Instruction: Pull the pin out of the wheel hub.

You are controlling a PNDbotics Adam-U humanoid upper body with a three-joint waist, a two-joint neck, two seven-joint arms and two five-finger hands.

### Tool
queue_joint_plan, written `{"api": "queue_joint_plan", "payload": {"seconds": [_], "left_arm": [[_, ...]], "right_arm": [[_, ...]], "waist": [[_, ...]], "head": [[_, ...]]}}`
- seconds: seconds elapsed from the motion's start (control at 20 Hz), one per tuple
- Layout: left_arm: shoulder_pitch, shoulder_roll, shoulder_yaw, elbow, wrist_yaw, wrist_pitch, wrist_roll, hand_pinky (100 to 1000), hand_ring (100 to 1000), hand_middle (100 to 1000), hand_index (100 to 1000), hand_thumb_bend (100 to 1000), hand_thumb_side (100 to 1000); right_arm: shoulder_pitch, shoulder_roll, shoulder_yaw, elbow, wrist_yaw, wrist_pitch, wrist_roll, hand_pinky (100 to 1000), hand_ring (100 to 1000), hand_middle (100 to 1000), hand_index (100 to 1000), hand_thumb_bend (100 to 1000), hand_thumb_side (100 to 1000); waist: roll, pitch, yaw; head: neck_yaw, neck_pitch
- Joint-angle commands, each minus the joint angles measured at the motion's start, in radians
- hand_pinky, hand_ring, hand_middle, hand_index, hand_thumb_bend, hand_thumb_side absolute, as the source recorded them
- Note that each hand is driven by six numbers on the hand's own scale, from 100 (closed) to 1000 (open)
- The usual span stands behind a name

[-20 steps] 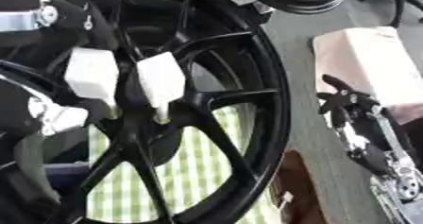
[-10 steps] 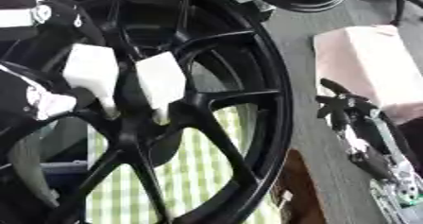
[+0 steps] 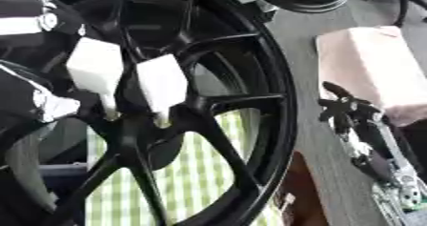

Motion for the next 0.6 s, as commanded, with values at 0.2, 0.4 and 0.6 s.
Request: {"api": "queue_joint_plan", "payload": {"seconds": [0.2, 0.4, 0.6], "left_arm": [[-0.029, 0.024, 0.033, -0.041, 0.080, 0.009, -0.005, 852, 743, 746, 832, 321, 344], [-0.030, 0.024, 0.036, -0.044, 0.091, 0.015, -0.009, 825, 706, 694, 812, 301, 295], [-0.029, 0.025, 0.029, -0.041, 0.063, 0.031, -0.026, 680, 477, 412, 558, 142, 100]], "right_arm": [[0.008, -0.005, -0.003, -0.015, 0.007, 0.009, -0.003, 853, 976, 481, 586, 100, 598], [0.009, -0.007, -0.002, -0.015, 0.002, 0.005, -0.001, 854, 976, 482, 587, 100, 594], [0.011, -0.006, -0.002, -0.015, -0.004, 0.002, -0.001, 854, 977, 483, 589, 100, 608]], "waist": [[0.009, -0.027, 0.002], [0.009, -0.031, 0.003], [0.009, -0.033, 0.002]], "head": [[-0.004, -0.012], [-0.006, -0.016], [-0.005, -0.015]]}}
